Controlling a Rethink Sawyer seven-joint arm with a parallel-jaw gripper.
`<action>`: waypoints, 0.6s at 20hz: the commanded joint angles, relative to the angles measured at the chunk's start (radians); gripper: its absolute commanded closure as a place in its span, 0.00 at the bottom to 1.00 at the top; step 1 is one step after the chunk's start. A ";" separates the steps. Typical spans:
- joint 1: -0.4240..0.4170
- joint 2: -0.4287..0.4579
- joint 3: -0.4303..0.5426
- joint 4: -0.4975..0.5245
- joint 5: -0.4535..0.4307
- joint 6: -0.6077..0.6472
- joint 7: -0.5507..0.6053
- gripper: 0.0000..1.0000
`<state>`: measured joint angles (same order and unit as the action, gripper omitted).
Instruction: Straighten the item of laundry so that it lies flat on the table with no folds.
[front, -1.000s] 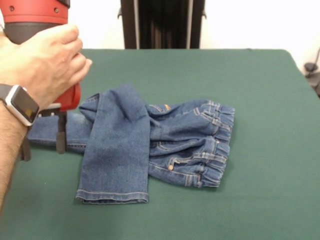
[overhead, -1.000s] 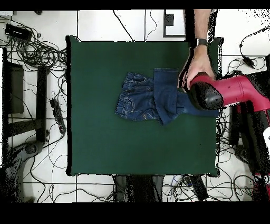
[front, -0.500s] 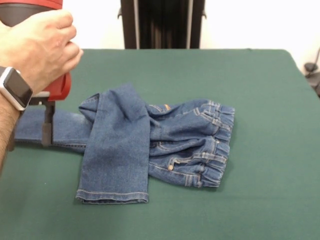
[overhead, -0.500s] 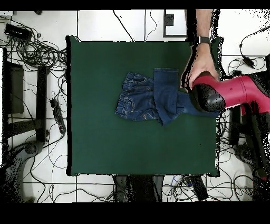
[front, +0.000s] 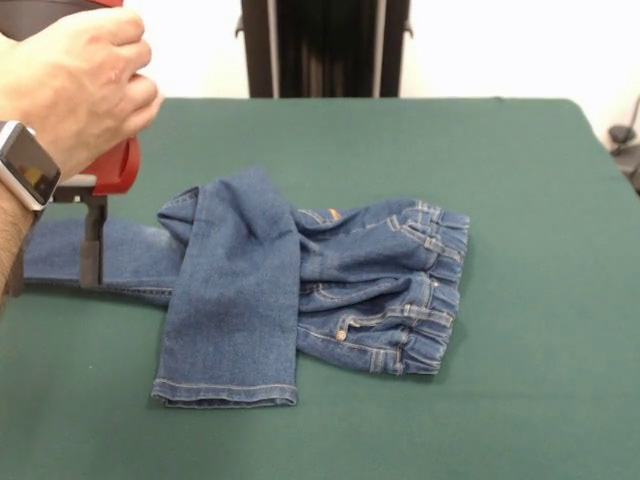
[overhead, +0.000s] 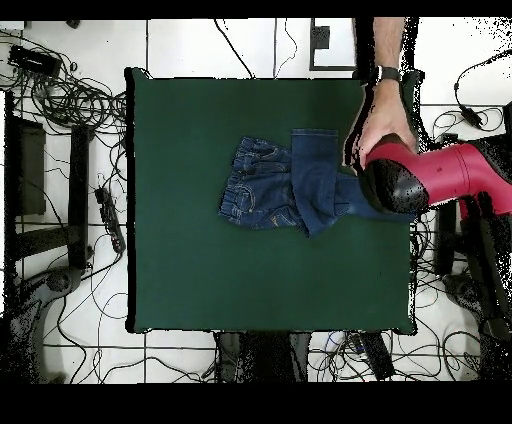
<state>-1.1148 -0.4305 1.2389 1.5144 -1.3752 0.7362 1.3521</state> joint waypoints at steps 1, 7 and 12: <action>0.209 0.255 -0.182 -0.366 0.275 0.287 -0.072 0.00; 0.205 0.256 -0.192 -0.354 0.276 0.268 -0.068 0.00; 0.201 0.251 -0.198 -0.343 0.275 0.260 -0.065 0.00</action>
<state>-1.1036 -0.4093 1.2310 1.4855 -1.3307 0.7090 1.3523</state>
